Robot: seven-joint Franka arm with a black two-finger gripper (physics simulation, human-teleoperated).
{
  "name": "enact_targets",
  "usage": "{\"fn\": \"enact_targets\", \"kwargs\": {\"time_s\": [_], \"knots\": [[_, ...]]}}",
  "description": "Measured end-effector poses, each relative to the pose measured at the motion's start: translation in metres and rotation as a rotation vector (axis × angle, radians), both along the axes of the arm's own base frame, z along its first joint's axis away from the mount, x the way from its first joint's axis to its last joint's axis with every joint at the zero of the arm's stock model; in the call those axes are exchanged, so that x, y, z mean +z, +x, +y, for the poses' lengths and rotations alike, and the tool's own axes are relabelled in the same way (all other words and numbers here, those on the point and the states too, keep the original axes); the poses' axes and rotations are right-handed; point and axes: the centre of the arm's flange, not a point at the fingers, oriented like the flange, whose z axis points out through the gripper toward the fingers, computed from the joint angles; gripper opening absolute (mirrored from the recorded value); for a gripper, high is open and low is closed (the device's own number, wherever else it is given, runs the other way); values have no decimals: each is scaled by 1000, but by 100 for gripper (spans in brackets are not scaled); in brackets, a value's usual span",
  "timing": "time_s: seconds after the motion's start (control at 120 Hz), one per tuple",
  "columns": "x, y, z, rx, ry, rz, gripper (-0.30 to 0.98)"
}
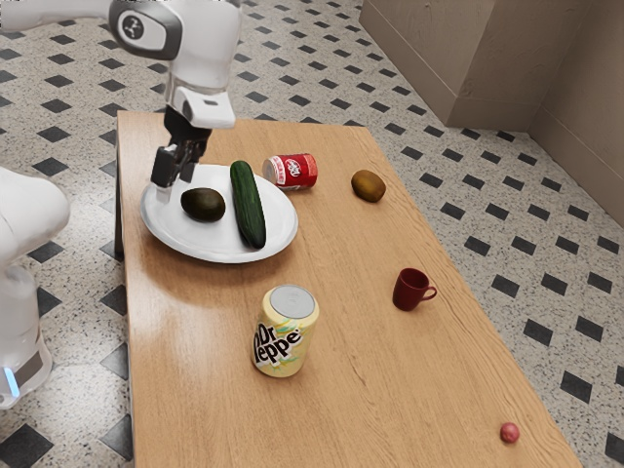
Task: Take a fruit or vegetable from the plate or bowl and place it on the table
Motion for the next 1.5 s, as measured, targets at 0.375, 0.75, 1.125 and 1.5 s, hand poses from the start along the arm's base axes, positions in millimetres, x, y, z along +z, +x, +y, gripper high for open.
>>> {"fn": "enact_targets", "kwargs": {"time_s": [0.375,0.75,1.125,1.5], "knots": [[-27,19,41,17,-143,13,67],[-74,55,78,88,-124,-5,82],[-80,59,97,90,-143,-119,37],[22,27,36,-62,28,-338,28]]}}
